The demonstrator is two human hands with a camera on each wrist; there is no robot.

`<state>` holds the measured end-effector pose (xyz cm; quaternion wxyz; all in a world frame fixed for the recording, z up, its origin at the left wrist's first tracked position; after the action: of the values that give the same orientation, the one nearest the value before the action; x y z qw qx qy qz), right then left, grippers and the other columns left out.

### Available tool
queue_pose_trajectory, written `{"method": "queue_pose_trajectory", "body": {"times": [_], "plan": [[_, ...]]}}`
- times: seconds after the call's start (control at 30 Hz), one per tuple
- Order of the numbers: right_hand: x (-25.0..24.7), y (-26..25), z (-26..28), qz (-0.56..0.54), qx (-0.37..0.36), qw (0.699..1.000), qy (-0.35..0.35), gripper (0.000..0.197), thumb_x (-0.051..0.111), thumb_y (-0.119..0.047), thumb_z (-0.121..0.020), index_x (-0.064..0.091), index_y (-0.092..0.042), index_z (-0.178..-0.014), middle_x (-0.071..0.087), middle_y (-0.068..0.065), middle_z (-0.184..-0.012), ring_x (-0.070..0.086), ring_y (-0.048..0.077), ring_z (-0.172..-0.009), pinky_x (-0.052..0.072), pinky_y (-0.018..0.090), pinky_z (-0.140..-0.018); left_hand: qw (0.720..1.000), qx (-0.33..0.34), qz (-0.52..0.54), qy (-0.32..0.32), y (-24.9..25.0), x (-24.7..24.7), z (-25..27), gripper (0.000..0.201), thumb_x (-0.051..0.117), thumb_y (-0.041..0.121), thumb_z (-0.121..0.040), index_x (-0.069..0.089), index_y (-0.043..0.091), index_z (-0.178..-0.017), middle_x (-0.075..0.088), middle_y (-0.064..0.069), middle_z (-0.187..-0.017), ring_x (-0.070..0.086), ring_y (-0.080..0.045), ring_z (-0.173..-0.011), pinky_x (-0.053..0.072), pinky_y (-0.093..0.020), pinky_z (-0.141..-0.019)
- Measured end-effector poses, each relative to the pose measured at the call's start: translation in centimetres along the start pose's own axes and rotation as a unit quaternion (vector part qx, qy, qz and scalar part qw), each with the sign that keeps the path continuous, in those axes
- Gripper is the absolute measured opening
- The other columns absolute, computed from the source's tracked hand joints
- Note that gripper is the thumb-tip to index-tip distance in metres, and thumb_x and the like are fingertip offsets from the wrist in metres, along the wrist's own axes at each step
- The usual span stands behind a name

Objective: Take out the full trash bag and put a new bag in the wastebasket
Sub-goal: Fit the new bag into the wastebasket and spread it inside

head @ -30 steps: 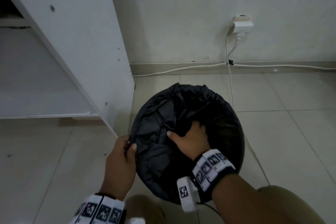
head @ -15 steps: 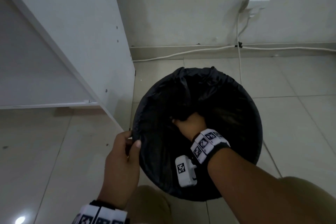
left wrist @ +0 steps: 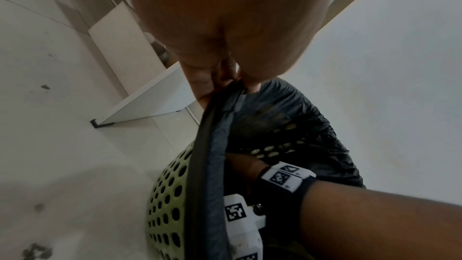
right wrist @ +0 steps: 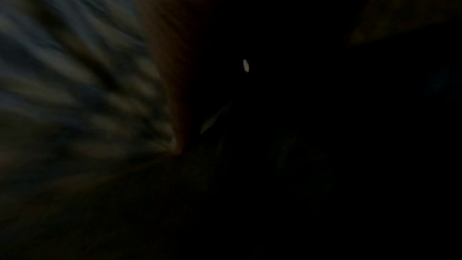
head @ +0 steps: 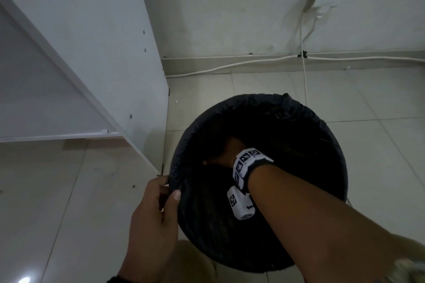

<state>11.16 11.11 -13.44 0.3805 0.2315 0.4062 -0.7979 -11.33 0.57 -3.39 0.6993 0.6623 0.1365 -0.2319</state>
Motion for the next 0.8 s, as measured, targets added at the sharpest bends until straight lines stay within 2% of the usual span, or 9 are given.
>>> {"method": "queue_pose_trajectory", "body": {"times": [0.13,0.27,0.33,0.37,0.43,0.5,0.57,0.67,0.8], "plan": [[-0.1,0.8,-0.1,-0.066,-0.013,0.997,0.023,0.109,0.083,-0.057,-0.064,0.029,-0.024,-0.152,0.043,0.000,-0.151,0.044,0.023,-0.136,0.035,0.029,-0.111,1.000,-0.018,0.008,0.001,-0.1,-0.2,-0.6,0.018,0.056,0.026,-0.098,0.055,0.038,-0.113,0.072,0.017,-0.089,0.068,0.002,-0.085,0.049,-0.007,-0.066],[-2.7,0.7,3.0,-0.098,-0.028,0.985,0.141,0.060,0.079,-0.042,-0.076,0.061,-0.016,-0.127,0.065,-0.004,-0.116,0.061,0.017,-0.106,0.047,0.025,-0.090,1.000,-0.016,-0.002,0.011,0.4,-0.5,-1.6,0.017,0.054,0.031,-0.099,0.056,0.034,-0.115,0.071,0.019,-0.090,0.068,-0.003,-0.084,0.049,-0.021,-0.069],[-2.9,0.3,4.1,-0.106,-0.031,0.981,0.160,0.037,0.076,-0.034,-0.078,0.068,-0.015,-0.109,0.063,-0.005,-0.097,0.061,0.014,-0.093,0.049,0.024,-0.081,1.000,-0.016,-0.005,0.010,0.7,-0.4,-1.9,0.015,0.053,0.033,-0.099,0.055,0.035,-0.114,0.069,0.026,-0.095,0.068,-0.001,-0.084,0.051,-0.027,-0.072],[-2.4,-0.2,4.2,-0.113,-0.038,0.983,0.140,0.032,0.075,-0.031,-0.078,0.069,-0.016,-0.106,0.065,-0.003,-0.098,0.062,0.016,-0.094,0.051,0.026,-0.083,1.000,-0.017,-0.007,0.009,0.7,-0.4,-1.9,0.015,0.053,0.034,-0.099,0.056,0.035,-0.114,0.067,0.028,-0.097,0.068,-0.002,-0.084,0.052,-0.028,-0.073],[-0.5,-1.1,3.0,-0.096,-0.044,0.993,0.055,0.039,0.069,-0.031,-0.082,0.066,-0.016,-0.118,0.066,0.004,-0.122,0.061,0.021,-0.113,0.048,0.030,-0.099,1.000,-0.023,-0.007,0.010,0.8,-0.2,-1.7,0.016,0.054,0.032,-0.098,0.056,0.035,-0.114,0.067,0.030,-0.096,0.069,-0.005,-0.083,0.054,-0.030,-0.074],[1.6,-1.6,1.2,-0.080,-0.026,0.996,-0.015,0.059,0.063,-0.042,-0.083,0.055,-0.020,-0.137,0.048,0.003,-0.147,0.045,0.023,-0.135,0.035,0.032,-0.113,0.999,-0.032,0.002,0.018,0.6,0.0,-1.2,0.016,0.056,0.030,-0.098,0.057,0.036,-0.113,0.068,0.026,-0.093,0.071,-0.009,-0.083,0.055,-0.032,-0.075],[2.7,-1.5,-0.1,-0.121,0.002,0.992,-0.048,0.077,0.058,-0.051,-0.076,0.042,-0.025,-0.147,0.031,-0.002,-0.159,0.029,0.024,-0.145,0.026,0.034,-0.118,0.999,-0.041,0.010,0.025,0.6,0.0,-0.9,0.017,0.057,0.030,-0.097,0.058,0.036,-0.113,0.070,0.021,-0.090,0.072,-0.011,-0.084,0.057,-0.036,-0.077],[2.7,-0.9,-0.3,-0.198,0.003,0.980,-0.038,0.077,0.062,-0.040,-0.083,0.031,-0.030,-0.153,0.024,-0.006,-0.161,0.023,0.023,-0.148,0.024,0.028,-0.114,0.999,-0.040,0.008,0.032,0.7,0.0,-1.0,0.017,0.056,0.034,-0.097,0.057,0.037,-0.114,0.069,0.025,-0.094,0.071,-0.007,-0.085,0.058,-0.039,-0.080],[-0.4,-1.1,2.3,-0.269,-0.012,0.963,0.010,0.062,0.062,-0.028,-0.089,0.042,-0.026,-0.148,0.045,-0.002,-0.150,0.045,0.022,-0.134,0.034,0.019,-0.098,0.999,-0.026,-0.010,0.035,1.6,-0.1,-1.8,0.016,0.053,0.037,-0.098,0.055,0.041,-0.114,0.069,0.026,-0.097,0.069,-0.005,-0.087,0.056,-0.035,-0.078]]}}
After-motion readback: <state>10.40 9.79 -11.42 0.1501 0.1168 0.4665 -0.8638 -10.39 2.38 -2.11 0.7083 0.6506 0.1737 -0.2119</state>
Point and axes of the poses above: each hand's wrist, its own z-axis away from the middle knuckle, its own x-axis out of the palm, y = z × x, the point moved 5 cm from there along -z, towards the middle knuckle
